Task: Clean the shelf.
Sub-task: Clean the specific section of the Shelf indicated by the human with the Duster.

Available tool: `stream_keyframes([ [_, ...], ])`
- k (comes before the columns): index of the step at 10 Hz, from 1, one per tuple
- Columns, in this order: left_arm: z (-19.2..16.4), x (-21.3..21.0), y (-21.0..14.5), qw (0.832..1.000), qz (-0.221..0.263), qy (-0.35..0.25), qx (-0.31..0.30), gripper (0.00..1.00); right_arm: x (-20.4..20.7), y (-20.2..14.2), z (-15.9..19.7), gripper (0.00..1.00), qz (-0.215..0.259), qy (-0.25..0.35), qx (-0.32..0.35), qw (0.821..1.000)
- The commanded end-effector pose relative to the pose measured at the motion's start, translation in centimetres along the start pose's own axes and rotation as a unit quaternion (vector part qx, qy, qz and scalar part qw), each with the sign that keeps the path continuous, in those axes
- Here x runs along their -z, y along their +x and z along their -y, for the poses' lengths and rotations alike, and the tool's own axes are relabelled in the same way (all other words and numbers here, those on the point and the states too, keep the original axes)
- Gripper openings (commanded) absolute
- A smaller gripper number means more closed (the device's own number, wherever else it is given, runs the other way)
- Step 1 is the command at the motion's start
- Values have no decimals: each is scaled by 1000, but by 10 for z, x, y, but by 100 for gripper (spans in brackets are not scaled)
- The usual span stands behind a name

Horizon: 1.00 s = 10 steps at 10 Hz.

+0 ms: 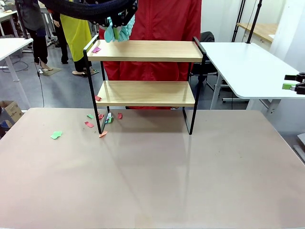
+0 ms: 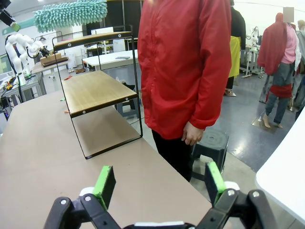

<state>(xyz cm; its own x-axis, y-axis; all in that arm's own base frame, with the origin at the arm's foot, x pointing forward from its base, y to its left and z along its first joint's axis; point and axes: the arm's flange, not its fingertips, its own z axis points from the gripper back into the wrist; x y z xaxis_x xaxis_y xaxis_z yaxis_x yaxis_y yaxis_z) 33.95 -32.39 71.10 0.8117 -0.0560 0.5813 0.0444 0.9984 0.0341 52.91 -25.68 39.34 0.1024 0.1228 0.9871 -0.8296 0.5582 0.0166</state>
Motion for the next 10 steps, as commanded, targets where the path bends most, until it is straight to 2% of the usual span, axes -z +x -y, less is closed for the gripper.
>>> stream_keyframes([
  [1, -5, 16, -1, 1000, -5, -20, 5, 13, 2, 7, -1, 100, -8, -5, 3, 1000],
  [7, -27, 63, 11, 995, -91, -27, 18, 13, 2, 7, -1, 100, -8, -5, 3, 1000],
  [10, -50, 67, 7, 994, -111, 6, -3, 13, 2, 7, -1, 100, -8, -5, 3, 1000],
])
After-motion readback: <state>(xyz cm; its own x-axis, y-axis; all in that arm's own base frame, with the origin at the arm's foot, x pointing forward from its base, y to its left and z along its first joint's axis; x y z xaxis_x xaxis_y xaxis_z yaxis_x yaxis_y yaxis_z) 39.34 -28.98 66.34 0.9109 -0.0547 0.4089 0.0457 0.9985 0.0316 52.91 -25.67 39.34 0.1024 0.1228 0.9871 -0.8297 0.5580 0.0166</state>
